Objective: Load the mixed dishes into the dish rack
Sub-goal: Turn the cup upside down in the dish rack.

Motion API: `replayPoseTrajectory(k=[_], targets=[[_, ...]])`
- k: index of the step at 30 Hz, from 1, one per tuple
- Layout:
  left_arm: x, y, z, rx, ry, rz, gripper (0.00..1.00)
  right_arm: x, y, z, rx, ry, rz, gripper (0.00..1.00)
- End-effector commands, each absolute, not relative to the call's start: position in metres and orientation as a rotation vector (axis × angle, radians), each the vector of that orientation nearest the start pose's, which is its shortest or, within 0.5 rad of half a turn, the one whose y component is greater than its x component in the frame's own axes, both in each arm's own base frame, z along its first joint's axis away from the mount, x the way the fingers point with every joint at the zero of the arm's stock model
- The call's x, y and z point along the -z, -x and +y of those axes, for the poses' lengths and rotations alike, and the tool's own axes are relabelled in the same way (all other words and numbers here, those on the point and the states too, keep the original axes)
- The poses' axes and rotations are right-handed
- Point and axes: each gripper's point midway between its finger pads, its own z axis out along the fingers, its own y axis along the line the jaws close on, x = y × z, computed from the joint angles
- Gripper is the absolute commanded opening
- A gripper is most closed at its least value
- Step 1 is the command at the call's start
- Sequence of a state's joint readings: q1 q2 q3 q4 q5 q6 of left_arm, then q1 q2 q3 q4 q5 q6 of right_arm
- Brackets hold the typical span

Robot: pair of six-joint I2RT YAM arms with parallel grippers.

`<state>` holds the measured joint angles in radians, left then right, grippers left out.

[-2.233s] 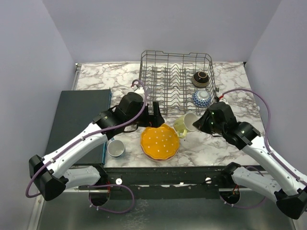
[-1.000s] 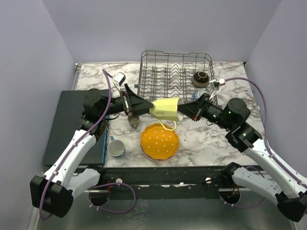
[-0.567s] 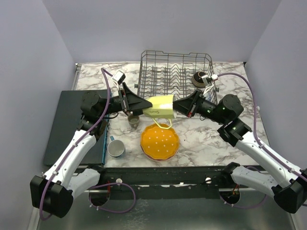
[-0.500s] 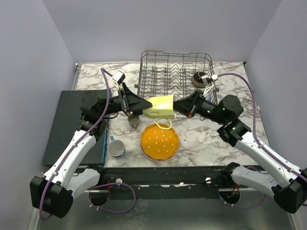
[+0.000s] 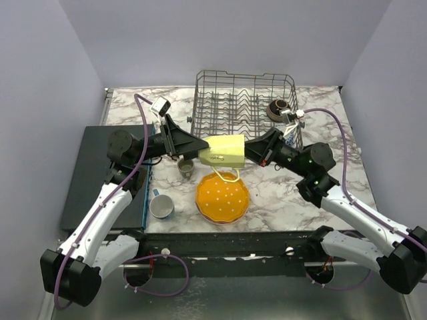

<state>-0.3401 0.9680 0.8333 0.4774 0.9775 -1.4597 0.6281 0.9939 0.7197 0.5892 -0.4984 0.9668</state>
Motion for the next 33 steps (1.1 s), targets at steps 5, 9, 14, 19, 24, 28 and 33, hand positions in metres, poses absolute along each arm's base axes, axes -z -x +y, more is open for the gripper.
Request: replayPoseTrajectory(k=[5, 9, 14, 19, 24, 28, 33], targets=[[-0.42, -0.179, -0.236, 1.993, -0.141, 1.613, 0.96, -0.412, -0.203, 0.28, -1.75, 0.182, 1.192, 0.01], [-0.424, -0.184, -0.233, 1.971, -0.094, 1.571, 0.96, -0.417, -0.206, 0.285, -1.755, 0.173, 1.156, 0.01], [-0.424, -0.189, -0.231, 1.96, -0.057, 1.552, 0.96, -0.421, -0.209, 0.293, -1.756, 0.159, 1.126, 0.01], [-0.425, -0.19, -0.228, 1.941, -0.033, 1.519, 0.98, -0.428, -0.21, 0.304, -1.753, 0.158, 1.099, 0.01], [-0.429, -0.186, -0.226, 1.927, -0.053, 1.493, 0.99, -0.43, -0.213, 0.31, -1.761, 0.12, 1.09, 0.01], [-0.429, -0.182, -0.224, 1.893, -0.089, 1.468, 0.99, -0.431, -0.215, 0.311, -1.755, 0.094, 1.096, 0.01], [-0.428, -0.179, -0.223, 1.855, -0.131, 1.445, 0.99, -0.428, -0.219, 0.315, -1.742, 0.071, 1.127, 0.01]])
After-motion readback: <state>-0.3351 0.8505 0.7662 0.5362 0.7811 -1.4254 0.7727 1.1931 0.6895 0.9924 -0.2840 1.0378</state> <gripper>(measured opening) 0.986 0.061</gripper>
